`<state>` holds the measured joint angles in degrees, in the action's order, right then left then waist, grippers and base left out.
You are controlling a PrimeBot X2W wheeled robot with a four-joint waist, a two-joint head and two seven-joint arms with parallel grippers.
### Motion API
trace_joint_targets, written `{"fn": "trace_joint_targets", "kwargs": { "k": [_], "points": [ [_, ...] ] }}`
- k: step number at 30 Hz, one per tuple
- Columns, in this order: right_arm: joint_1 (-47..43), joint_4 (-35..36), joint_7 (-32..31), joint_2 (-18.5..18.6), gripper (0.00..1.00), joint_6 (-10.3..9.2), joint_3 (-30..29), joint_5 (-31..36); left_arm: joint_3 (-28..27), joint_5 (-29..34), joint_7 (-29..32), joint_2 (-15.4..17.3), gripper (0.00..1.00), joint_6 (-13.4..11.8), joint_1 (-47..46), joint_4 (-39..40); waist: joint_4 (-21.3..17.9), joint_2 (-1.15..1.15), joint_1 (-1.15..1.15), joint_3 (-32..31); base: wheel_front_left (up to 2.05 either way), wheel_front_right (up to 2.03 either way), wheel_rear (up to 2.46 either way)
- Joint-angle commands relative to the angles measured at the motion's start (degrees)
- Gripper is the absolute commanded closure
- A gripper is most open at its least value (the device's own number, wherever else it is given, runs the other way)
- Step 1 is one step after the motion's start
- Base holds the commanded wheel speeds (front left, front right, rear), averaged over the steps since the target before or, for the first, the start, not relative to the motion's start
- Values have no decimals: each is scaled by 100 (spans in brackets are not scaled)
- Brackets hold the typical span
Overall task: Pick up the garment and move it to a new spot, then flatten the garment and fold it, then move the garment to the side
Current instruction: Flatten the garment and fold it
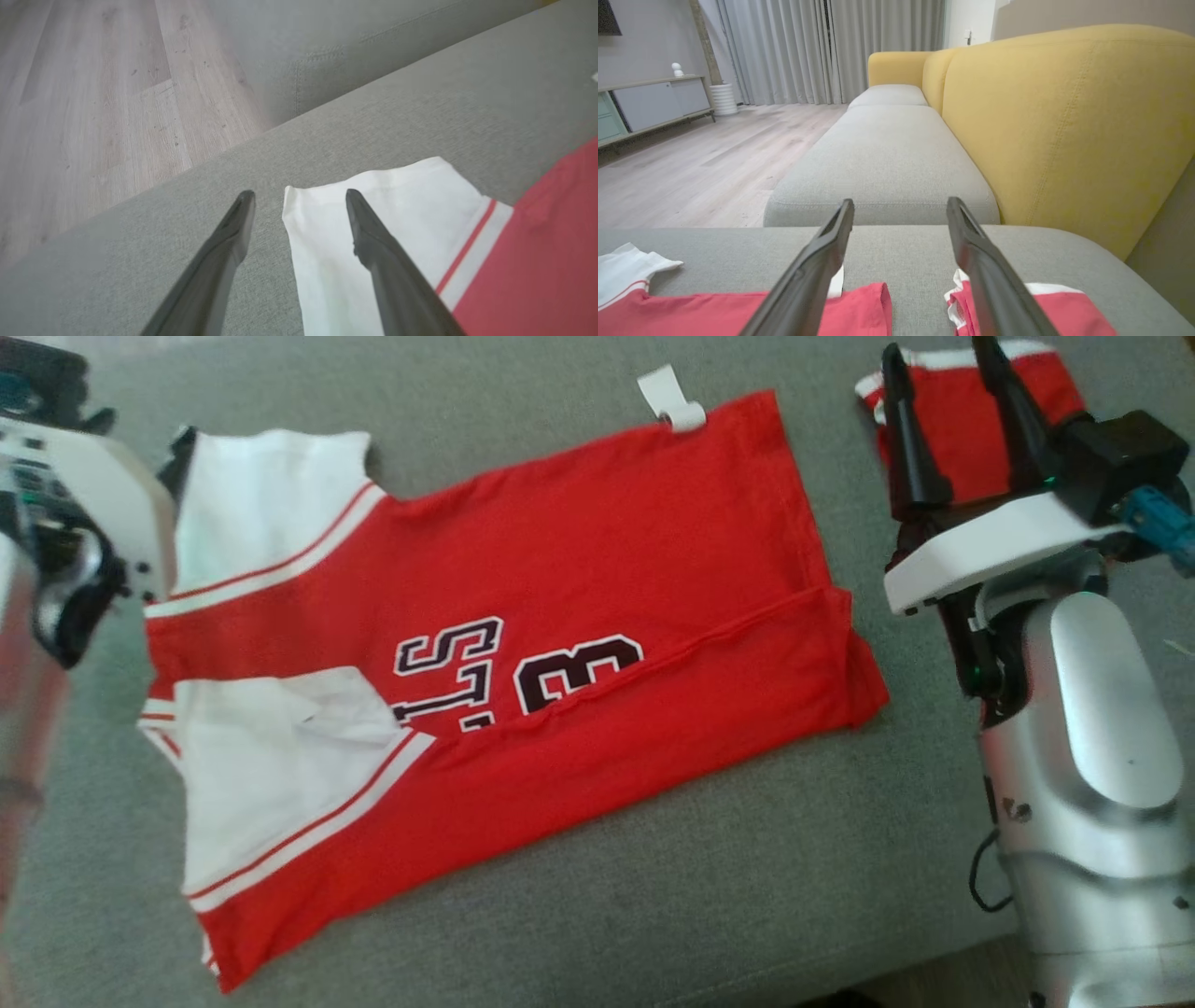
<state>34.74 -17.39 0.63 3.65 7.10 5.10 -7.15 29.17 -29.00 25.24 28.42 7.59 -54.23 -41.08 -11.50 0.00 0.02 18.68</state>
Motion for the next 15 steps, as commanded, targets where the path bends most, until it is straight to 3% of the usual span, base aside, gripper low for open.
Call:
{"fn": "trace_joint_targets", "kwargs": {
  "k": [1, 15],
  "points": [
    [202, 239, 6, -53, 0, 39, 131, -52, -135, -79, 47, 344, 0, -11, -379, 73, -169, 0, -2, 251, 0, 0, 0],
    [294, 469, 43, -72, 0, 39, 205, -147, 493, -504, 260, 575, 0, -10, -1173, -995, -323, 0, -2, 765, 0, 0, 0]
  ]
}}
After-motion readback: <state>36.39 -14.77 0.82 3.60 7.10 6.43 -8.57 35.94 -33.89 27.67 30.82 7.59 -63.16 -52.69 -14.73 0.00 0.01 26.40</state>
